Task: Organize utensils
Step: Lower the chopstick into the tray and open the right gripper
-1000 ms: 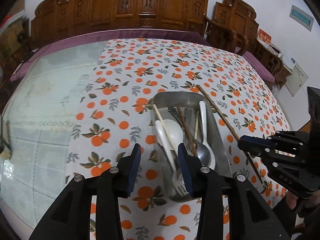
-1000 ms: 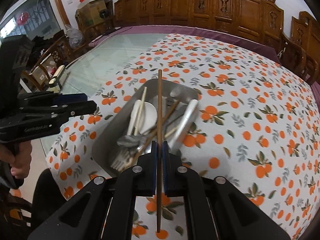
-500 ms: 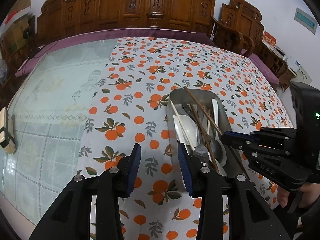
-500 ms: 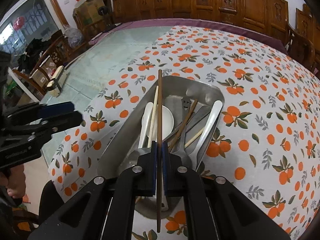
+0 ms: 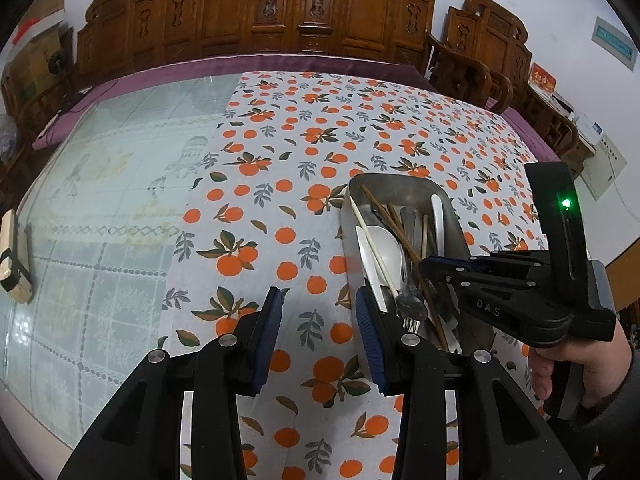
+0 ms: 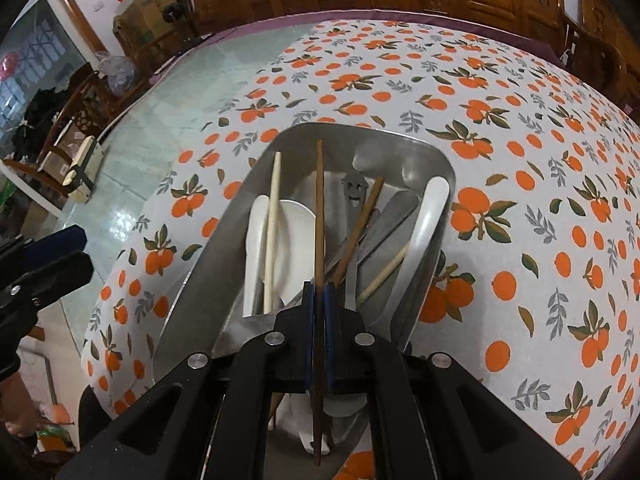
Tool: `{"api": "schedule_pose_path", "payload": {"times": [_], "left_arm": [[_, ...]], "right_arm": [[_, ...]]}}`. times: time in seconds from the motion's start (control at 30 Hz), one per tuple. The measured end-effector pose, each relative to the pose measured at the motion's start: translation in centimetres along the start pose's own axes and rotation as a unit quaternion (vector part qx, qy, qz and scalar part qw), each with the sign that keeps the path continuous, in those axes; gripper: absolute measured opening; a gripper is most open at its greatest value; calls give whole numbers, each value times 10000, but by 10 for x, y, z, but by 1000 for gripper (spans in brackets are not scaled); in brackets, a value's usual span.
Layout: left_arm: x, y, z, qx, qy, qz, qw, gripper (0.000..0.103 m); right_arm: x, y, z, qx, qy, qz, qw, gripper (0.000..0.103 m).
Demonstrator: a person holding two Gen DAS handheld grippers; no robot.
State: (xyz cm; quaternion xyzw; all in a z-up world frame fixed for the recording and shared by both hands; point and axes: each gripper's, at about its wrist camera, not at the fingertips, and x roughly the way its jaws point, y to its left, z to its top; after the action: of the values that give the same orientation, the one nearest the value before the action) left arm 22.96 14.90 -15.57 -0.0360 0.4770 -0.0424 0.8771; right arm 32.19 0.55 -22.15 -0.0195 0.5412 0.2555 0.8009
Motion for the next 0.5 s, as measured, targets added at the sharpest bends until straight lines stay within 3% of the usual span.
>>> {"api": "schedule_pose_path", "payload": {"times": [0.5], "left_arm": [[-4,-4,-1,39,-28,92,9999,36]], "right_arm": [[-9,11,1,-208,-259,394,9987,9]]}}
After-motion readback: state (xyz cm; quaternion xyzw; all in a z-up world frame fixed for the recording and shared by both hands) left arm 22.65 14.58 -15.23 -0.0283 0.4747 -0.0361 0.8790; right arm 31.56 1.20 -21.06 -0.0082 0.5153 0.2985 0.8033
